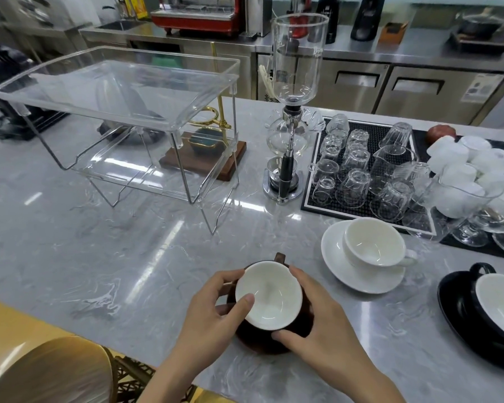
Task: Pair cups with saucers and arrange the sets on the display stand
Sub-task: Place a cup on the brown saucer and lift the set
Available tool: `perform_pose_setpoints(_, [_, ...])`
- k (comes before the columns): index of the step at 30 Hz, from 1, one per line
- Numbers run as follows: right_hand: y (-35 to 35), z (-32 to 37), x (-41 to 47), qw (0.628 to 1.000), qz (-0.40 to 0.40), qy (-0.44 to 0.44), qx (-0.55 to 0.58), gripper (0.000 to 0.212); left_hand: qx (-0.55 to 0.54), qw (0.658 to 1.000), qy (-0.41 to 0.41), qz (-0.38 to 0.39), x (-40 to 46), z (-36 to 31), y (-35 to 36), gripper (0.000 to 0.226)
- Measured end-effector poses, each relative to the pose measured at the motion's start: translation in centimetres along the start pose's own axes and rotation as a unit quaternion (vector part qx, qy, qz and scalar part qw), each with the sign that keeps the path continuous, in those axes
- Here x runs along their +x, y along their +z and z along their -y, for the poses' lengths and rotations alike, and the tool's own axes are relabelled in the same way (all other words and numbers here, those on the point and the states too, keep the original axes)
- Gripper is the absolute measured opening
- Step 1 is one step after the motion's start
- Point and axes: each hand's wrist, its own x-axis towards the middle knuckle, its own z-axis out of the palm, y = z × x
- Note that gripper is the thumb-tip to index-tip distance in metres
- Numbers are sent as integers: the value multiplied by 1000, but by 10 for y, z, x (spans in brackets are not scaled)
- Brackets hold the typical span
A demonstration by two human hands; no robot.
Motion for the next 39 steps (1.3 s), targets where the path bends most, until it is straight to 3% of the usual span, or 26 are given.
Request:
perform_pose_setpoints(14, [-6, -5, 0, 1000, 13, -10, 6, 102, -9, 1000, 14, -13, 0, 0, -2, 21])
perform_pose_setpoints(19, [-13, -16, -7, 1000, -12, 20, 20, 94, -13, 999, 10, -40, 3, 3, -7, 22])
perform_pose_setpoints(27, [-24, -27, -12, 994, -19, 94, 58, 96, 38, 997, -29, -58, 2, 12, -11, 36])
perform_pose_setpoints(32, [-13, -28, -5, 977, -70, 167, 108, 58, 38, 994, -86, -48, 2, 12, -10, 39])
perform_pose_setpoints(37, [-9, -28, -1, 971, -83, 211, 83, 63, 10, 991, -133, -31, 3, 11, -13, 73])
perform_pose_setpoints(39, [-9, -30, 0, 964, -78, 233, 101, 64, -8, 989, -148, -26, 3, 12, -14, 74])
